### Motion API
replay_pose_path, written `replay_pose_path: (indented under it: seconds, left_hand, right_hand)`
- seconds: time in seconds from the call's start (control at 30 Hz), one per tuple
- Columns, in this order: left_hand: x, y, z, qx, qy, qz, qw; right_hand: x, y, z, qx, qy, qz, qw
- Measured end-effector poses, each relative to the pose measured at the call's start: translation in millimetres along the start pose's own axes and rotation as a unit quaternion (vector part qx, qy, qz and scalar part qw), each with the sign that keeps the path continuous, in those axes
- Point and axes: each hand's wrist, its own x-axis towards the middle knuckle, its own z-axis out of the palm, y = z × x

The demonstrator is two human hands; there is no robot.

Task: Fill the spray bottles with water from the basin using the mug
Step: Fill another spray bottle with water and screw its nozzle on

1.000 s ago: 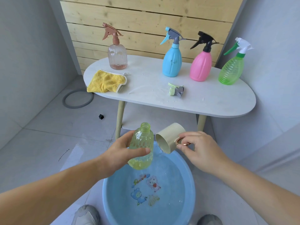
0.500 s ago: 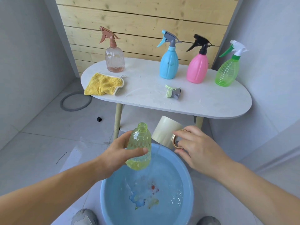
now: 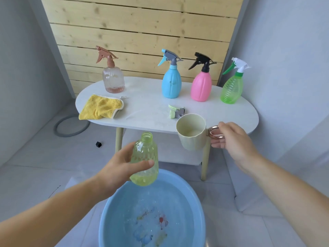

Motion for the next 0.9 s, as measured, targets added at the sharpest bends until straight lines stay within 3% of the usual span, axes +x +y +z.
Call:
replay_pose_path:
  seconds: [0.13,0.37,0.63,0.9]
  left_hand:
    - [11.3,10.4,10.2,-0.003,-0.007,0.003,1.0]
    - [33.4,15.0,33.4,0.009,-0.014,0.0,1.0]
    - [54.8,15.5,49.0,0.01,-0.038,0.001,0.999]
    - [64.1,20.3,63.0,0.0,-0.041,-0.001,0.999]
  right_hand:
    - [34.9,-15.1,-23.4,0.057,0.037,0.042,0.997]
    - [94.0,-9.2,-55.0,0.052,0.075,0.091,0.992]
    - [121.3,9.6,-62.6,0.031,0.073,0.094,0.992]
    - [119.1,14.3,-63.0,-0.06,0.088,0.066,0.992]
